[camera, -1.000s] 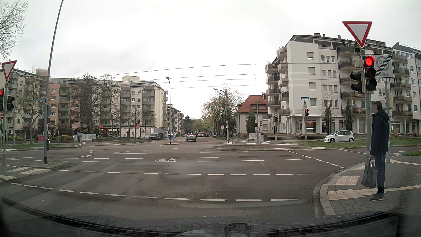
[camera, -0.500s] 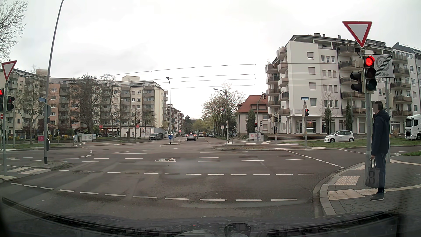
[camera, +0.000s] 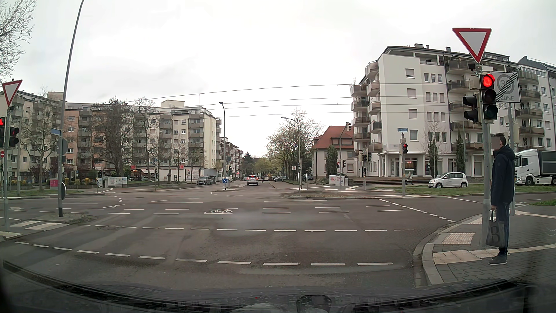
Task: Follow the waypoints while adhering to traffic rules and regulations
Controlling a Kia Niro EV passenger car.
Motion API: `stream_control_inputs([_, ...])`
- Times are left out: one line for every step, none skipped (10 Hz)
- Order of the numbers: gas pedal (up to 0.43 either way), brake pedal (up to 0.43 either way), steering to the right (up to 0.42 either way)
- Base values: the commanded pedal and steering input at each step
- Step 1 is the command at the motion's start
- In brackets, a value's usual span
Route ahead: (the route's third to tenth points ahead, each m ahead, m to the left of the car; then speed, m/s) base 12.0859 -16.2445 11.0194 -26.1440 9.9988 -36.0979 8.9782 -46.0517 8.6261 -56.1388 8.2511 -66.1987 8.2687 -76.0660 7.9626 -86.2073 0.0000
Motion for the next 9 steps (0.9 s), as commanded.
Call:
stream_control_inputs([0.0, 0.262, -0.082])
stream_control_inputs([0.0, 0.256, -0.081])
stream_control_inputs([0.0, 0.262, -0.082])
stream_control_inputs([0.0, 0.256, -0.081])
stream_control_inputs([0.0, 0.256, -0.081])
stream_control_inputs([0.0, 0.262, -0.081])
stream_control_inputs([0.0, 0.262, -0.082])
stream_control_inputs([0.0, 0.256, -0.081])
stream_control_inputs([0.0, 0.256, -0.081])
